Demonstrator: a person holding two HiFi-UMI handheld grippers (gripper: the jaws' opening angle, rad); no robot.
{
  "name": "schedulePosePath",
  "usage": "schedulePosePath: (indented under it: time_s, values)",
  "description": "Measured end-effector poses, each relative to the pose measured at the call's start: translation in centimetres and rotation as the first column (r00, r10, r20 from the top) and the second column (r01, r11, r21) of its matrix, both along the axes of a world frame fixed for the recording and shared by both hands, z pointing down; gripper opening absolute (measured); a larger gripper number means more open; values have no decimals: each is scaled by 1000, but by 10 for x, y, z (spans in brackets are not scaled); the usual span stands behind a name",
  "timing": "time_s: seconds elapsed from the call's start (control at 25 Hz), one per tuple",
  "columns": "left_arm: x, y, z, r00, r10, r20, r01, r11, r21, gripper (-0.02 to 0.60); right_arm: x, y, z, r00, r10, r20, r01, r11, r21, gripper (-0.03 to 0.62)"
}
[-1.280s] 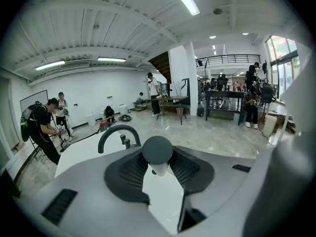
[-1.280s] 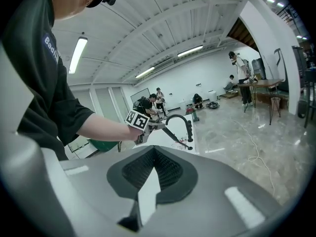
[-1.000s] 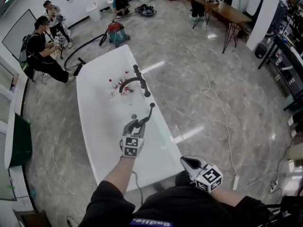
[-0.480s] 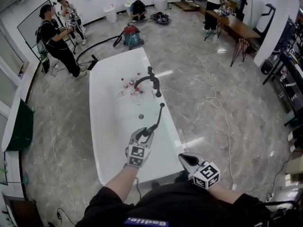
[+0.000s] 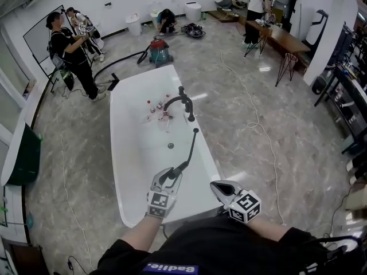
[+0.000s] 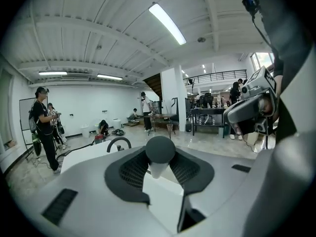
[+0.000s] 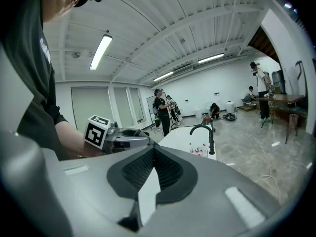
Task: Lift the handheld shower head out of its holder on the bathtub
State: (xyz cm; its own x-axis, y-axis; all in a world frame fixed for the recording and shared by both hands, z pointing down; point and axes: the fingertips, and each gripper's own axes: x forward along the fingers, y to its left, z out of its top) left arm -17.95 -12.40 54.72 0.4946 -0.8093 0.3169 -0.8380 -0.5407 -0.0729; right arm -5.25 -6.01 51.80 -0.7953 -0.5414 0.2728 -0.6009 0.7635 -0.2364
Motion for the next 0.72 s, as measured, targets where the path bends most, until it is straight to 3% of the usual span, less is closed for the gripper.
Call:
schedulePosePath:
  time_s: [0.4, 0.72]
  values:
    - [23, 69, -43, 997, 52, -65, -48, 997, 58, 135, -6, 11, -5, 999, -31, -7, 31, 999, 22, 2]
    - [46, 96, -76, 989, 95, -114, -85, 992, 94, 134, -6, 11, -7, 999, -44, -5, 44, 999, 17, 2]
